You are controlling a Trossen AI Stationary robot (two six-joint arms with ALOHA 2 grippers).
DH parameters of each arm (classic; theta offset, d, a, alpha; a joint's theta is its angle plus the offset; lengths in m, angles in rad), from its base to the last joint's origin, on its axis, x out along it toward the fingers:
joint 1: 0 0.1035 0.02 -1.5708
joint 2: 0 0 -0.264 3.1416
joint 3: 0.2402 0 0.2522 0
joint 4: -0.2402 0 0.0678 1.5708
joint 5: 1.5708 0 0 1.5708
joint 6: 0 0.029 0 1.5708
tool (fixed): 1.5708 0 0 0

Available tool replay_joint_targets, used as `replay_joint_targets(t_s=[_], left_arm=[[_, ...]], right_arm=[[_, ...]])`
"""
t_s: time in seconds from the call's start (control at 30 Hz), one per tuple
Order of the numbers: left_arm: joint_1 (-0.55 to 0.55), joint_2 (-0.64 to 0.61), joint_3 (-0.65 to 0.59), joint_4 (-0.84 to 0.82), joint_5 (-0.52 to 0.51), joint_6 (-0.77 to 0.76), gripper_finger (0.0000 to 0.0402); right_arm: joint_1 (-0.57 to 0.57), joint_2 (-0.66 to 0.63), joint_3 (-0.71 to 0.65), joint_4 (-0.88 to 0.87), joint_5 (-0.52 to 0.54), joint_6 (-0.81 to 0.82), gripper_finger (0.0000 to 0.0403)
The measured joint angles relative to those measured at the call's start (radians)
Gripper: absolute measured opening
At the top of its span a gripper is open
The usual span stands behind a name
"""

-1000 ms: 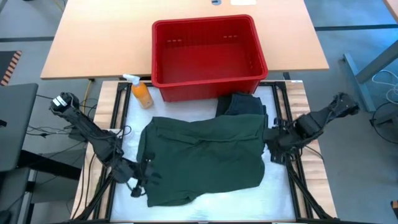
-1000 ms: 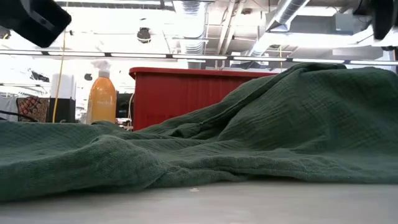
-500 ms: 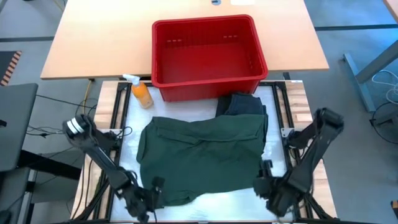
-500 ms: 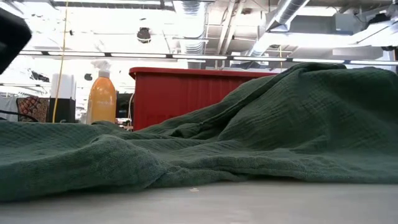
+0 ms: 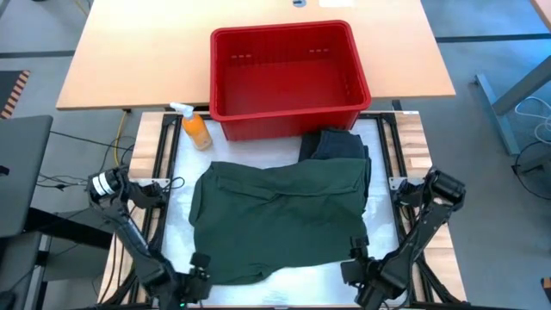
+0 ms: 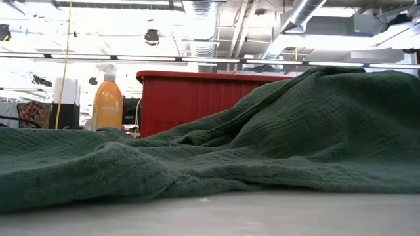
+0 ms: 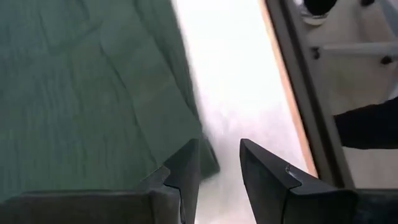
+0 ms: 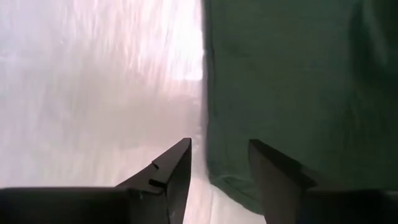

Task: Fold Laundry from Bin
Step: Fold the green button down shirt

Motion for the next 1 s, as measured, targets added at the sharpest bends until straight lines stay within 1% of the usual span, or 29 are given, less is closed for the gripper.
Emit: replay_joint_targets(t_s=[0.1,0.2,0.27,0.43,0.53,0.73,0.83,1.0], left_arm=[[-0.044,0.008,-0.014,-0.005,-0.055,-0.067,0.0104],[-0.063,0.008,-0.019,-0.015,-0.113,-0.112,0.0104],[-0.071,0.008,-0.021,-0.018,-0.133,-0.125,0.0107],[-0.072,0.008,-0.021,-0.016,-0.134,-0.13,0.012],[-0.071,0.008,-0.021,-0.016,-0.11,-0.135,0.0132],[-0.071,0.007,-0.021,-0.017,-0.114,-0.178,0.0153],[-0.072,0.007,-0.027,-0.007,-0.118,-0.185,0.0165],[-0.072,0.007,-0.078,0.067,-0.11,-0.184,0.0183]], right_arm=[[-0.007,0.023,0.0,0.01,-0.024,0.0,0.0177],[-0.015,0.035,-0.001,0.01,-0.041,0.0,0.0172],[-0.016,0.034,-0.016,0.024,-0.051,0.004,0.0171],[-0.031,0.015,-0.091,0.079,-0.075,0.01,0.0171],[-0.043,0.014,-0.142,0.143,-0.092,0.002,0.0171],[-0.06,0.011,-0.198,0.211,-0.097,0.003,0.0166],[-0.061,0.012,-0.198,0.222,-0.102,0.002,0.0146],[-0.06,0.012,-0.2,0.237,-0.106,0.002,0.0091]])
